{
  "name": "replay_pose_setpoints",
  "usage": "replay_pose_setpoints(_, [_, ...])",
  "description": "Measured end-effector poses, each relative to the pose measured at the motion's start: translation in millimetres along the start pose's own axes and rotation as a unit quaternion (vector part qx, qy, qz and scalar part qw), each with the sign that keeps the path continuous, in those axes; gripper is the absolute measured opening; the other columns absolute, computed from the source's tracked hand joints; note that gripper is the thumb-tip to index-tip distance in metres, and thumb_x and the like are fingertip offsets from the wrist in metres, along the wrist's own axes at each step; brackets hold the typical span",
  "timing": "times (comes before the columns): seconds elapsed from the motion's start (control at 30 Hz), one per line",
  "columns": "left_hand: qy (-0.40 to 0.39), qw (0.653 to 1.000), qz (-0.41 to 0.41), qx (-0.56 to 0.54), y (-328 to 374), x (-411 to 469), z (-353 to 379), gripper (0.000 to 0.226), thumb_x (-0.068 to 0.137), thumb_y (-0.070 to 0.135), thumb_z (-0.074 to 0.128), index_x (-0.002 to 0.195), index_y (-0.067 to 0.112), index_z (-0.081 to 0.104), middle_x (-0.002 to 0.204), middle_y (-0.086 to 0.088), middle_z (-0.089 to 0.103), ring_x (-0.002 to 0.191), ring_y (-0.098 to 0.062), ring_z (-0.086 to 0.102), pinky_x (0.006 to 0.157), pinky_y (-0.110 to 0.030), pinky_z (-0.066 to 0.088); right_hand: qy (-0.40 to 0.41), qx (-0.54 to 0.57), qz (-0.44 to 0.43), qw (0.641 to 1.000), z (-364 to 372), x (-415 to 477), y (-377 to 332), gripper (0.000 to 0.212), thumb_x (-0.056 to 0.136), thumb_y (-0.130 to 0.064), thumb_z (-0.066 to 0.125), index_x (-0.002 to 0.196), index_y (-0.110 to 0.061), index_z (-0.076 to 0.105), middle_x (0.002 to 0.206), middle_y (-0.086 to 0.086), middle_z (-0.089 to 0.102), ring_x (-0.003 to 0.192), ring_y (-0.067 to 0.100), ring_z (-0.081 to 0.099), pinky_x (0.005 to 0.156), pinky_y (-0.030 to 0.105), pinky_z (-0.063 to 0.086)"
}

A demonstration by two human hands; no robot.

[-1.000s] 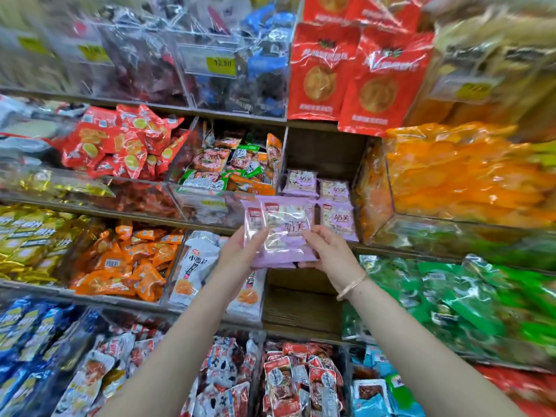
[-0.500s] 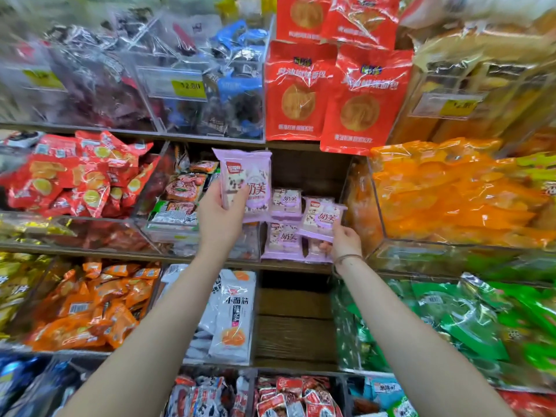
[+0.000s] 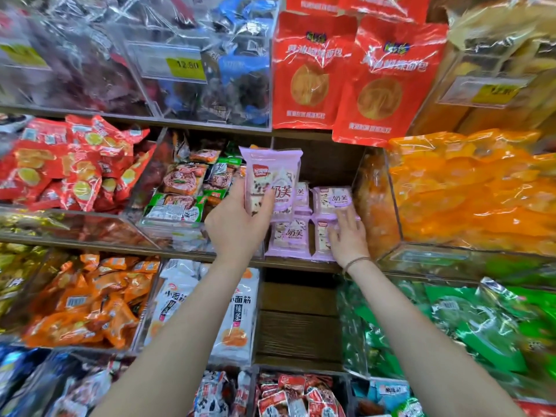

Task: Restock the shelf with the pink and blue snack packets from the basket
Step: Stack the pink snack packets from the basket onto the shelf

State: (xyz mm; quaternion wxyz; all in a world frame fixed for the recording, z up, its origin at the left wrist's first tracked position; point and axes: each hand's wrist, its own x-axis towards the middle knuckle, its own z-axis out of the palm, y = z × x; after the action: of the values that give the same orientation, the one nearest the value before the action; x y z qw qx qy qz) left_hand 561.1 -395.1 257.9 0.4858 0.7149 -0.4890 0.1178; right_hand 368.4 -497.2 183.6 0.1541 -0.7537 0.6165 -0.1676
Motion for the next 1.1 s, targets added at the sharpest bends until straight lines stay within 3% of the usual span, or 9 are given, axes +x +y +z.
replay_pose_setpoints(0.3, [0.011, 0.999, 0.032, 0.007, -2, 0, 3, 0.041, 0.086, 0.056, 0.045, 0.074, 0.017, 0.045, 0.046, 0.015, 0.024, 0.039, -0.015, 0.033, 0.042, -0.018, 0.014, -0.060, -0.074, 0.017, 0.995, -5, 23, -4, 0.051, 0.099, -0.034, 0.029, 0.148, -0.023, 0.021, 0.158, -0.002, 0.007, 0.135, 0.033, 0.022, 0.109, 0.041, 0.029])
replay_pose_setpoints(0.47, [0.017, 0.999, 0.037, 0.012, -1, 0, 5, 0.045, 0.086, 0.056, 0.043, 0.076, 0.014, 0.051, 0.048, 0.009, 0.040, 0.040, -0.020, 0.044, 0.041, -0.020, 0.020, 0.054, -0.143, -0.049, 0.987, -23, 7, -25, 0.049, 0.098, -0.036, 0.034, 0.145, -0.022, 0.029, 0.156, -0.001, 0.016, 0.128, 0.029, 0.032, 0.101, 0.040, 0.037])
replay_pose_setpoints(0.57, [0.017, 0.999, 0.035, 0.011, 0, 0, 5, 0.049, 0.085, 0.059, 0.040, 0.082, 0.013, 0.056, 0.050, 0.003, 0.050, 0.044, -0.024, 0.052, 0.043, -0.025, 0.030, 0.072, 0.099, -0.129, 0.984, -28, -16, -55, 0.045, 0.098, -0.034, 0.041, 0.139, -0.016, 0.041, 0.146, 0.004, 0.040, 0.131, 0.022, 0.038, 0.109, 0.035, 0.032])
replay_pose_setpoints(0.67, [0.023, 0.999, 0.036, 0.004, 0, 0, 3, 0.052, 0.085, 0.059, 0.039, 0.091, 0.012, 0.060, 0.057, -0.002, 0.060, 0.050, -0.028, 0.057, 0.048, -0.027, 0.035, -0.012, 0.364, -0.179, 0.914, -34, -43, -94, 0.029, 0.093, -0.039, 0.044, 0.119, -0.029, 0.054, 0.116, -0.010, 0.061, 0.107, 0.004, 0.055, 0.095, 0.023, 0.045])
replay_pose_setpoints(0.73, [0.006, 1.000, 0.020, 0.003, 1, -1, 1, 0.056, 0.084, 0.061, 0.036, 0.095, 0.013, 0.060, 0.060, -0.001, 0.062, 0.054, -0.029, 0.060, 0.050, -0.027, 0.034, -0.028, 0.447, -0.145, 0.882, -34, -51, -108, 0.019, 0.092, -0.037, 0.049, 0.105, -0.026, 0.057, 0.104, 0.001, 0.064, 0.096, 0.012, 0.059, 0.090, 0.038, 0.050])
replay_pose_setpoints(0.83, [-0.008, 0.999, 0.045, -0.017, 0, -1, -4, 0.055, 0.086, 0.063, 0.035, 0.100, 0.014, 0.055, 0.058, 0.011, 0.047, 0.058, -0.022, 0.056, 0.046, -0.023, 0.027, -0.011, 0.498, -0.105, 0.861, -36, -53, -112, 0.007, 0.094, -0.026, 0.052, 0.095, -0.021, 0.056, 0.100, 0.008, 0.064, 0.092, 0.021, 0.061, 0.083, 0.050, 0.051])
replay_pose_setpoints(0.97, [-0.068, 0.967, 0.241, 0.046, -24, -2, -9, 0.049, 0.088, 0.053, 0.041, 0.110, 0.011, 0.055, 0.102, -0.002, 0.059, 0.092, -0.020, 0.054, 0.062, -0.027, 0.035, 0.051, 0.529, -0.050, 0.845, -33, -54, -92, 0.012, 0.094, -0.028, 0.052, 0.084, -0.022, 0.055, 0.080, 0.006, 0.054, 0.064, 0.008, 0.055, 0.056, 0.018, 0.049])
replay_pose_setpoints(1.03, [-0.068, 0.944, 0.295, 0.131, -32, -3, -8, 0.037, 0.087, 0.046, 0.045, 0.087, 0.011, 0.058, 0.081, -0.005, 0.058, 0.074, -0.025, 0.053, 0.057, -0.030, 0.029, 0.062, 0.543, 0.030, 0.837, -32, -51, -72, 0.013, 0.095, -0.028, 0.052, 0.082, -0.025, 0.054, 0.068, -0.003, 0.051, 0.045, 0.003, 0.046, 0.043, 0.012, 0.040])
replay_pose_setpoints(1.1, [-0.046, 0.934, 0.315, 0.163, -33, -2, -5, 0.028, 0.085, 0.037, 0.049, 0.069, 0.013, 0.051, 0.064, -0.003, 0.050, 0.062, -0.025, 0.049, 0.055, -0.030, 0.024, 0.047, 0.503, 0.086, 0.859, -29, -47, -51, 0.017, 0.095, -0.032, 0.050, 0.080, -0.024, 0.052, 0.065, -0.003, 0.050, 0.046, 0.007, 0.046, 0.045, 0.018, 0.038])
